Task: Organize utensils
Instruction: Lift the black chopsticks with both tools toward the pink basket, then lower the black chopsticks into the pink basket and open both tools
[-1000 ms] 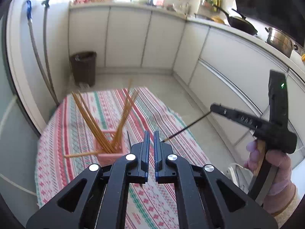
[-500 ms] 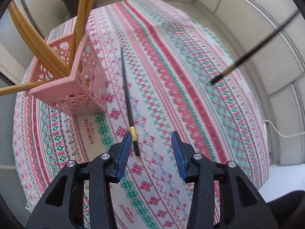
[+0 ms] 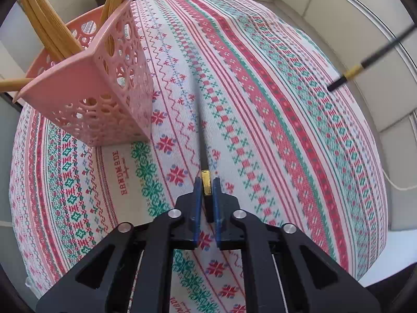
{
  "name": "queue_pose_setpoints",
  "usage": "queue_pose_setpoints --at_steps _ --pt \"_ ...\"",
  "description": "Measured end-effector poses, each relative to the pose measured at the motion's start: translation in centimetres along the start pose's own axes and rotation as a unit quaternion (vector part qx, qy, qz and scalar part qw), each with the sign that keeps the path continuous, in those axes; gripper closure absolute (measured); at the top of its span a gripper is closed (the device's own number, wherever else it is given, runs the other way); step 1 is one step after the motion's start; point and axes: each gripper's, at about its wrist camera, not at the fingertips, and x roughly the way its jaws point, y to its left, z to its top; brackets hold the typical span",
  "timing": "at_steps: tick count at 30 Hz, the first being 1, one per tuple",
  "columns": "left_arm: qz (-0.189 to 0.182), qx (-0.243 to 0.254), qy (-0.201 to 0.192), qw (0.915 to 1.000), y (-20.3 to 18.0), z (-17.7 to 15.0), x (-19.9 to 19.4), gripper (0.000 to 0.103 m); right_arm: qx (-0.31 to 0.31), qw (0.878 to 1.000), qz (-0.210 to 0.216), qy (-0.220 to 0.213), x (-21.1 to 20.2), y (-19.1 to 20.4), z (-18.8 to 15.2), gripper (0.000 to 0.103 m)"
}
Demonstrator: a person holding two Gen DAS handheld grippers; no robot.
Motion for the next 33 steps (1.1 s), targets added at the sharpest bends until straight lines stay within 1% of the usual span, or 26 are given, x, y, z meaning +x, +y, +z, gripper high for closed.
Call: queue_pose_setpoints --at_steps 2,4,6,8,9,11,13,15,18,20,21,23,27,29,31,33 --pt "-0.019 0.019 -0.004 0.9996 -0.2 -1.0 -0.8 0.097 -0.003 1.000 0.003 -0.002 -0.2 0.3 0.0 0.099" --pt "-0.020 0.035 -0.027 0.9988 -0.4 -2.0 -2.6 0.097 -0.006 1.000 0.005 -0.006 -0.6 0.7 0.1 0.099" --pt "-0.024 0.054 -0.071 0.9957 -0.4 -2.4 -5.9 0.097 -0.010 1.000 0.007 -0.012 -1.0 0.9 0.1 0.099" --pt "-0.027 0.062 -0.119 0.9907 0.0 -2.7 -9.4 0.097 -0.013 1.000 0.008 -0.018 -1.5 1.2 0.1 0.099" --pt "-0.036 0.058 -0.147 0.9868 0.4 -2.8 -11.6 0.097 -0.013 1.000 0.010 -0.020 -1.6 1.3 0.2 0.099" --pt "-0.046 0.050 -0.189 0.9796 1.4 -2.8 -14.9 0.097 -0.014 1.000 0.014 -0.021 -1.7 1.5 0.2 0.099" --pt "-0.053 0.047 -0.223 0.9722 1.8 -3.1 -17.4 0.097 -0.020 0.999 0.017 -0.022 -1.8 2.0 0.1 0.099" --pt "-0.056 0.048 -0.242 0.9674 1.9 -2.7 -18.8 0.097 -0.028 0.999 0.019 -0.023 -2.0 2.7 -0.1 0.099" --pt "-0.060 0.055 -0.253 0.9642 1.8 -2.4 -19.7 0.097 -0.040 0.998 0.031 -0.023 -2.4 3.8 -0.2 0.098" --pt "-0.059 0.062 -0.260 0.9619 1.8 -2.8 -20.7 0.097 -0.046 0.998 0.048 -0.023 -2.9 4.8 -0.3 0.098" --pt "-0.058 0.063 -0.264 0.9607 1.7 -2.4 -20.8 0.097 -0.049 0.997 0.057 -0.024 -3.3 5.3 -0.4 0.099" --pt "-0.063 0.058 -0.278 0.9568 2.4 -2.6 -22.5 0.097 -0.061 0.995 0.075 -0.031 -4.4 6.7 -0.4 0.099" --pt "-0.064 0.038 -0.325 0.9429 4.2 -2.4 -27.4 0.097 -0.079 0.990 0.104 -0.053 -6.8 9.3 0.1 0.099" --pt "-0.062 0.026 -0.348 0.9351 5.0 -1.7 -29.6 0.097 -0.084 0.987 0.122 -0.066 -8.0 10.8 0.7 0.098" --pt "-0.053 0.018 -0.371 0.9268 5.8 -0.9 -31.4 0.097 -0.096 0.983 0.134 -0.075 -9.0 12.3 1.5 0.099" --pt "-0.046 0.007 -0.387 0.9209 6.5 0.2 -33.0 0.097 -0.113 0.979 0.142 -0.089 -9.7 14.2 2.4 0.099"
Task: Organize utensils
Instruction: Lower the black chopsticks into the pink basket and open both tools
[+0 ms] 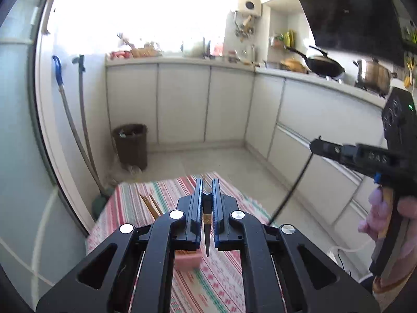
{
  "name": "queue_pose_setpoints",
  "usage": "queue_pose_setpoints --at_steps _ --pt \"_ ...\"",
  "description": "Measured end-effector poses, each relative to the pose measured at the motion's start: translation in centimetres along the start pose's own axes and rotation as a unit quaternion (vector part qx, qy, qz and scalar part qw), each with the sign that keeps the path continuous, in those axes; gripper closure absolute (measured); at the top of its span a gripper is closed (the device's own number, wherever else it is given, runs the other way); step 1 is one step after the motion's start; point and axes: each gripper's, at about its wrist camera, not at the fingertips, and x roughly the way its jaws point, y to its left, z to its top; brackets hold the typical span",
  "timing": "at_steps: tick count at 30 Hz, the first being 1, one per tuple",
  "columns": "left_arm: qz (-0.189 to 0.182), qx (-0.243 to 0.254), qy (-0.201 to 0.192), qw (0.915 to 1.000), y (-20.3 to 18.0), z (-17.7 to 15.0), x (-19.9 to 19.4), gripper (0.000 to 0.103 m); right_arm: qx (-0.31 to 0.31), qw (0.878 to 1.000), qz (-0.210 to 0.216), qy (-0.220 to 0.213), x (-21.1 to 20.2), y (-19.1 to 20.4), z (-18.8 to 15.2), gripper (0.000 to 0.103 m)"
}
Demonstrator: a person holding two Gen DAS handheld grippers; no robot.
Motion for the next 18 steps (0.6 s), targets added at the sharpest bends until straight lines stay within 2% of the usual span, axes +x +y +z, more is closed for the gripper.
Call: queue_pose_setpoints --at_steps 3,6,8,12,15,18 --pt "0.003 -0.017 -0.012 0.9998 0.9 1.7 0.2 0.097 -0.022 1.000 0.010 -0.012 0.5 1.9 1.3 0.098" --pt "0.011 -0.031 -0.006 0.9994 2.1 2.1 2.1 0.097 -0.033 0.999 0.017 -0.011 1.8 3.1 2.0 0.099" --pt "0.014 -0.047 0.007 0.9988 3.2 1.7 3.9 0.097 -0.037 0.999 0.016 -0.008 3.0 3.4 2.1 0.099" --pt "0.019 -0.102 0.072 0.9920 6.4 -0.5 8.6 0.096 -0.027 0.999 0.014 0.015 6.3 3.0 1.4 0.098" --pt "0.030 -0.127 0.064 0.9894 7.9 -0.9 8.3 0.096 -0.025 0.999 0.009 0.025 8.1 2.9 1.0 0.098" --pt "0.035 -0.144 0.045 0.9880 8.7 -0.3 6.7 0.091 -0.014 0.999 0.007 0.030 9.4 2.7 0.9 0.099"
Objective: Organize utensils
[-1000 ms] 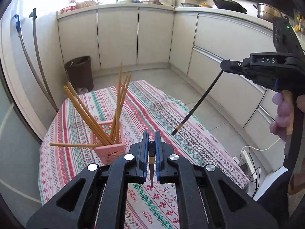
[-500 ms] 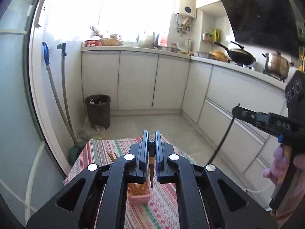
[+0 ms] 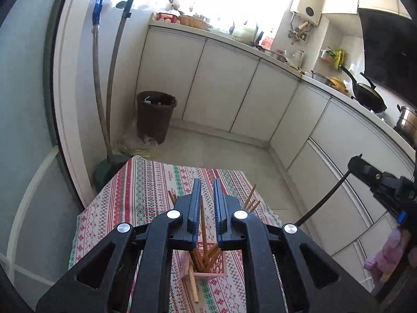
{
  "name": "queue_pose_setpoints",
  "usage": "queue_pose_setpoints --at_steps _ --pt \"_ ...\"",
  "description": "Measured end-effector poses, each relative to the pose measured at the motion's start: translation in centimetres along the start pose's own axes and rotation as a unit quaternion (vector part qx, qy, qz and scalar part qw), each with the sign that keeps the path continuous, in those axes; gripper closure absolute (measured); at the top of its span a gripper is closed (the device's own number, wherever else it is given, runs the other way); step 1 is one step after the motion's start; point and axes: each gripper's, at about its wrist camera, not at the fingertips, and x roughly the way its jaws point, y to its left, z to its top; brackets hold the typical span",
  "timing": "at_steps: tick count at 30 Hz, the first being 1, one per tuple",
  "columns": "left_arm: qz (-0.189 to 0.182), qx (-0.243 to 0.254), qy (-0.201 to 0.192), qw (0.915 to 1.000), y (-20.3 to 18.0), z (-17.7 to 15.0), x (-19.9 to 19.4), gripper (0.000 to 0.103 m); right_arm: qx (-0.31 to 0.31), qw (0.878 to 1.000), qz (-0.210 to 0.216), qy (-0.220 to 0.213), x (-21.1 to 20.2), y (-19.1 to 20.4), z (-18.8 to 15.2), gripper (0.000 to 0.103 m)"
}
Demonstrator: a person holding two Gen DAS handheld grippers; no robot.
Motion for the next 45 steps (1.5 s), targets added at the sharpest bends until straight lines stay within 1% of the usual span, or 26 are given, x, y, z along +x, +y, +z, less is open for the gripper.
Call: queue_pose_setpoints --at_steps 1,2,4,8,12,16,18,21,24,25,26,27,28,29,30,31,33,34,35,37,40,42,43,44,45 --pt "0.002 -0.005 -0.008 1.0000 0.2 0.1 -0.6 0.089 0.002 1.000 -0.001 0.001 0.4 0.0 -0.1 0.098" --pt "0.003 -0.010 -0.012 0.9999 0.5 0.2 -1.0 0.084 0.002 1.000 -0.004 0.002 0.8 0.0 -0.2 0.098" --pt "0.003 -0.017 -0.011 0.9998 0.7 0.3 -1.3 0.077 0.002 1.000 -0.012 0.009 1.5 -0.1 -0.7 0.098" --pt "0.010 -0.011 -0.009 0.9998 0.6 0.2 -1.3 0.077 0.002 0.999 -0.027 0.025 3.5 -0.3 -1.7 0.099" --pt "0.013 0.001 0.000 0.9999 0.0 -0.1 -0.8 0.077 0.009 0.999 -0.033 0.042 5.4 -0.8 -2.7 0.098" --pt "0.019 0.011 -0.001 0.9998 -0.5 -0.2 -0.7 0.077 0.023 0.998 -0.030 0.057 7.6 -1.2 -3.8 0.092" --pt "0.019 0.017 -0.008 0.9996 -0.8 -0.1 -1.2 0.077 0.021 0.997 -0.031 0.062 7.7 -1.0 -4.0 0.092" --pt "0.035 0.038 -0.032 0.9982 -1.9 -0.3 -2.2 0.077 -0.002 0.998 -0.051 0.045 6.2 0.0 -3.7 0.092" --pt "0.052 0.060 -0.056 0.9953 -3.6 -0.6 -3.3 0.069 -0.026 0.996 -0.083 0.022 3.9 0.8 -3.8 0.092" --pt "0.058 0.067 -0.063 0.9940 -4.2 -0.8 -3.6 0.064 -0.035 0.995 -0.094 0.014 3.0 1.1 -3.9 0.091" --pt "0.066 0.075 -0.073 0.9923 -4.9 -1.1 -4.0 0.052 -0.041 0.994 -0.103 0.008 2.3 1.2 -4.0 0.091" --pt "0.072 0.083 -0.084 0.9903 -5.6 -1.4 -4.3 0.046 -0.048 0.992 -0.113 0.000 1.3 1.3 -4.2 0.091" --pt "0.079 0.094 -0.096 0.9877 -6.5 -1.8 -4.7 0.035 -0.053 0.991 -0.121 -0.006 0.5 1.4 -4.4 0.090" --pt "0.085 0.103 -0.106 0.9853 -7.2 -2.2 -5.0 0.029 -0.055 0.990 -0.129 -0.010 -0.3 1.2 -4.6 0.085" --pt "0.088 0.109 -0.114 0.9835 -7.9 -2.6 -5.3 0.029 -0.056 0.989 -0.137 -0.015 -1.2 1.1 -4.9 0.081" --pt "0.088 0.116 -0.118 0.9823 -8.6 -3.0 -5.5 0.029 -0.054 0.987 -0.147 -0.022 -2.2 0.7 -5.3 0.073" --pt "0.085 0.123 -0.117 0.9818 -10.0 -3.9 -5.7 0.028 -0.051 0.984 -0.168 -0.033 -3.9 -0.1 -5.8 0.072" --pt "0.085 0.125 -0.115 0.9819 -10.5 -4.4 -5.6 0.026 -0.049 0.982 -0.178 -0.035 -4.7 -0.5 -6.1 0.072" --pt "0.086 0.126 -0.112 0.9819 -11.0 -5.0 -5.4 0.022 -0.046 0.981 -0.185 -0.037 -5.3 -0.9 -6.3 0.072" --pt "0.087 0.127 -0.107 0.9822 -12.0 -5.9 -5.1 0.018 -0.040 0.978 -0.199 -0.042 -6.8 -1.8 -6.6 0.072" --pt "0.081 0.130 -0.107 0.9824 -13.5 -6.8 -5.1 0.006 -0.033 0.975 -0.214 -0.047 -8.5 -2.7 -7.1 0.069" --pt "0.087 0.134 -0.116 0.9803 -14.5 -7.3 -5.3 0.007 -0.029 0.972 -0.225 -0.053 -9.6 -3.4 -7.6 0.058" --pt "0.093 0.139 -0.118 0.9789 -15.0 -7.4 -5.4 0.007 -0.026 0.971 -0.230 -0.058 -10.1 -3.7 -7.8 0.047" --pt "0.100 0.142 -0.122 0.9772 -15.4 -7.7 -5.3 0.007 -0.023 0.969 -0.236 -0.063 -10.5 -4.0 -8.0 0.039" --pt "0.103 0.145 -0.128 0.9757 -15.7 -7.9 -5.3 0.007 -0.019 0.967 -0.244 -0.066 -10.8 -4.3 -8.1 0.036"
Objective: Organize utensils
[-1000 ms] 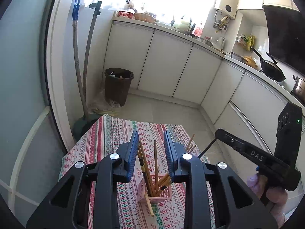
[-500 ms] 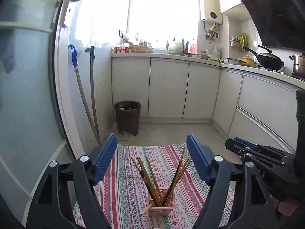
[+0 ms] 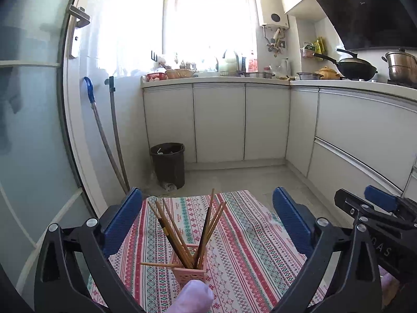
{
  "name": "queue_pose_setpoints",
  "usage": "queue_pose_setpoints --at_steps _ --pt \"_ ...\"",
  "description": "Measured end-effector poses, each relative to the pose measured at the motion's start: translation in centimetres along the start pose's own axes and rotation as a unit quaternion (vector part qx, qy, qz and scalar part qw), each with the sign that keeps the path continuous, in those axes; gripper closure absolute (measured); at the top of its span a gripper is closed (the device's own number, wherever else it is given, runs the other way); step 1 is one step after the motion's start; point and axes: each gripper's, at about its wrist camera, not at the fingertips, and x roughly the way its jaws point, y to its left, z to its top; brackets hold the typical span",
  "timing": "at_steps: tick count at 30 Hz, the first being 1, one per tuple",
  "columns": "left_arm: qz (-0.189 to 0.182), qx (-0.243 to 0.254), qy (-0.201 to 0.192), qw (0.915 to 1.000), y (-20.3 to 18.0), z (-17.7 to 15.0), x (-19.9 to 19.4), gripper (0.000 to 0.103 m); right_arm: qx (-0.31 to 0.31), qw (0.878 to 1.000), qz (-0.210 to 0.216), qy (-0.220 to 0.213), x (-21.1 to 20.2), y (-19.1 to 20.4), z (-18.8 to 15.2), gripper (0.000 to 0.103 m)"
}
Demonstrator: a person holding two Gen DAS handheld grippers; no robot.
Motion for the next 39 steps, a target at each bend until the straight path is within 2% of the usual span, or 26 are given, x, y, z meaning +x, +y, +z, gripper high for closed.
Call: queue_pose_setpoints --at_steps 3,5,7,9,12,18,39 --pt "-0.009 0.001 0.004 0.9999 -0.8 -0.3 0.3 0.007 0.009 1.000 -0.027 -0.006 -0.4 -1.3 -0.3 0.026" --pt "-0.011 -0.005 0.003 0.9999 -1.0 -0.5 0.6 0.007 0.014 0.999 -0.047 -0.014 -0.5 -2.1 -0.4 0.012" --pt "-0.021 -0.005 0.012 0.9997 -1.4 -0.7 1.0 0.007 0.024 0.998 -0.055 -0.017 -0.3 -2.8 -0.5 0.007" --pt "-0.021 -0.001 0.023 0.9995 -1.8 -0.8 1.2 0.007 0.027 0.997 -0.072 -0.010 0.0 -3.3 -0.6 0.007" --pt "0.003 -0.005 0.017 0.9998 -1.7 -0.9 1.3 0.007 0.027 0.994 -0.105 0.002 0.8 -3.6 -1.1 0.007" --pt "-0.001 0.010 0.035 0.9993 -2.5 -1.3 2.0 0.007 0.019 0.994 -0.108 0.011 1.3 -3.6 -1.5 0.007" --pt "0.015 0.006 0.048 0.9987 -2.2 -1.3 2.7 0.007 0.004 0.993 -0.113 0.020 1.8 -3.4 -1.8 0.007"
